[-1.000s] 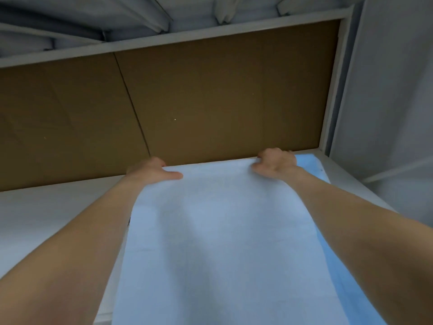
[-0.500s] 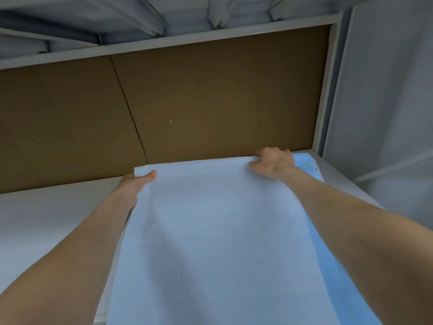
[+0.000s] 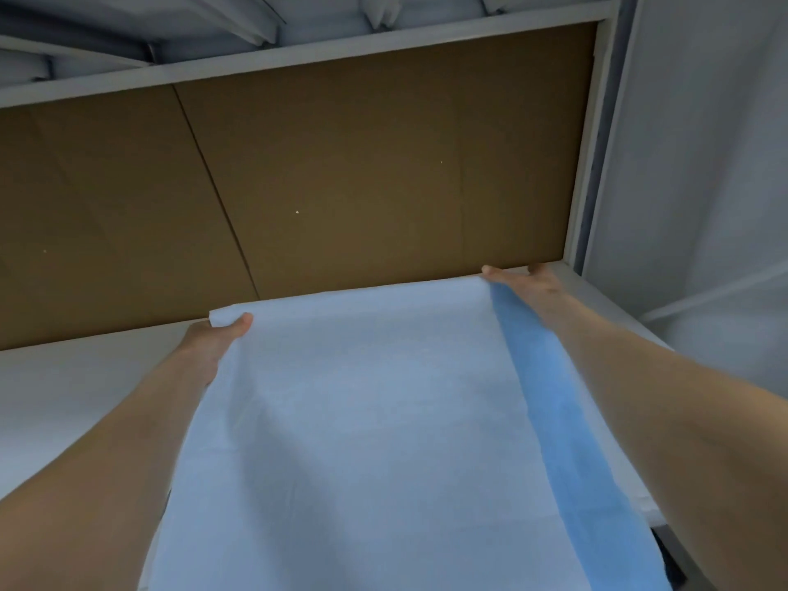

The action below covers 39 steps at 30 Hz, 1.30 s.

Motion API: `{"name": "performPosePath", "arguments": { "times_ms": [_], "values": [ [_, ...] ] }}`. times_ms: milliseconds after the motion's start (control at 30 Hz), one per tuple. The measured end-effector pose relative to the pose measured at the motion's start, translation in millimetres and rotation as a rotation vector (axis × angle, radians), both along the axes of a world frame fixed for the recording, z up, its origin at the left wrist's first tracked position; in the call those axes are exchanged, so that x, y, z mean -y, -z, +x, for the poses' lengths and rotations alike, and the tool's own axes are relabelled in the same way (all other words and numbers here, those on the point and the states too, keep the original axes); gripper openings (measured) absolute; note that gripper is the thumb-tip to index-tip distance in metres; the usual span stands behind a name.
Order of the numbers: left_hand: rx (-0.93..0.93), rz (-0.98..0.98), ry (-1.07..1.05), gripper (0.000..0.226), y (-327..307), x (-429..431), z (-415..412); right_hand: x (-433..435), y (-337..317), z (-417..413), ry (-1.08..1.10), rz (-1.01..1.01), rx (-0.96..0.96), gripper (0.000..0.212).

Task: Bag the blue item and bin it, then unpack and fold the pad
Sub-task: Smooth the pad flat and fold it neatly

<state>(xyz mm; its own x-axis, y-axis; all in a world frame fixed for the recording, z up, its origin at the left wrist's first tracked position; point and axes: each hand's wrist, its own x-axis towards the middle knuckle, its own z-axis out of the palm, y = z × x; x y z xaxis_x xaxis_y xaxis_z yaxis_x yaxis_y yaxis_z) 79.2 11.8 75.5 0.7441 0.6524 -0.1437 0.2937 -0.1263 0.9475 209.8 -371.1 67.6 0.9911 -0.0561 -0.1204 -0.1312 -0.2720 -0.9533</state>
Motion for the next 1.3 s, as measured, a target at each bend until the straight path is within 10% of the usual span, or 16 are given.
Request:
{"name": "performPosePath", "arguments": {
  "times_ms": [400, 733, 1033, 1300],
  "values": [
    [-0.065, 0.053, -0.059, 0.053, 7, -26, -4, -7, 8, -8, -0.09, 0.218, -0.32, 0.029],
    [-0.131, 0.103, -0.08, 0.065, 14, -17, -1, -22, 26, 2, 0.068, -0.075, -0.056, 0.092],
    [-0.168, 0.091, -0.044, 0.053, 5, -31, -20, -11, 9, -3, -0.136, 0.512, -0.218, 0.077],
    [-0.239, 0.103, -0.02, 0.065, 12, -59, -11, -9, 19, -8, -0.141, 0.387, -0.253, 0.07]
  ]
}}
